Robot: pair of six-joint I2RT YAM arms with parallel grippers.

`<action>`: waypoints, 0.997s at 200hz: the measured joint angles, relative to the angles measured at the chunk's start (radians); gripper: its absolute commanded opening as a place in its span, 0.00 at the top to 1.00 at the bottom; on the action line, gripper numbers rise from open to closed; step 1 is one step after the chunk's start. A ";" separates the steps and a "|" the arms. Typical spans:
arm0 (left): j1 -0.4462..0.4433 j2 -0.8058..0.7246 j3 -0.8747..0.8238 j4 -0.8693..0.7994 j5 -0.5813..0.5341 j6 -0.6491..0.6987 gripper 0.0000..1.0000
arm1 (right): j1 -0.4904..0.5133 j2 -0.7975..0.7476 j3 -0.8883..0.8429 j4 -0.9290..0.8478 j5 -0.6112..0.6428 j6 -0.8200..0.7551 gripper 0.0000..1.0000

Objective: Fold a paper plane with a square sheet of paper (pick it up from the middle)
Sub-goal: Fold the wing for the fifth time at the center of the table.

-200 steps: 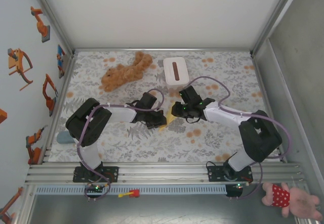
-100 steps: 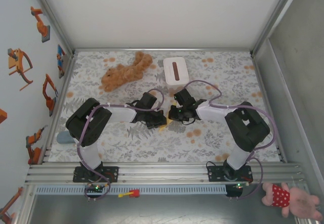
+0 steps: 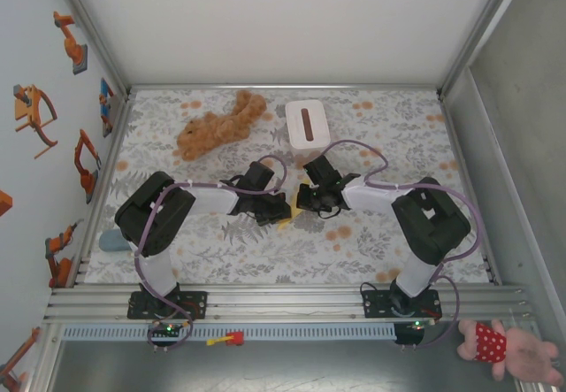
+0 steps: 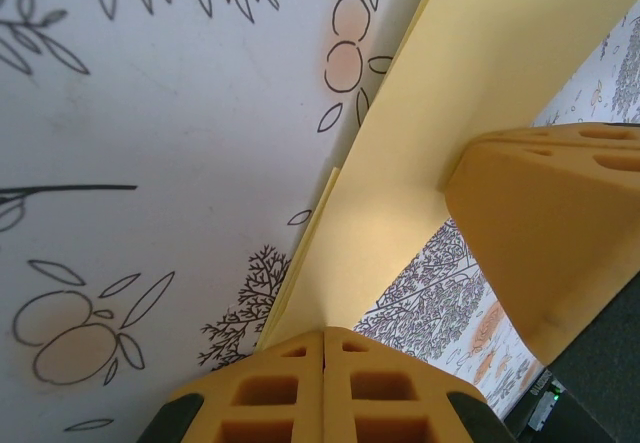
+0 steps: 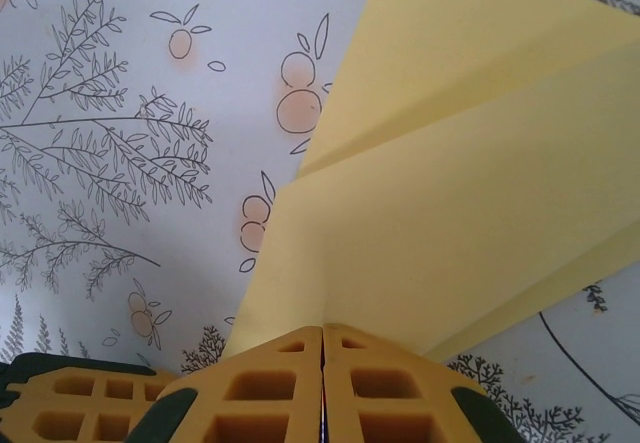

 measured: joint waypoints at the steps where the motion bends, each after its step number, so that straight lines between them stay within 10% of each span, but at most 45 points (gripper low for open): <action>1: 0.000 0.000 0.000 0.000 0.000 0.000 0.98 | 0.000 0.000 0.000 0.000 0.000 0.000 0.92; 199: -0.013 0.031 0.081 -0.016 0.027 0.010 0.94 | -0.034 -0.013 -0.147 0.228 -0.068 -0.003 0.97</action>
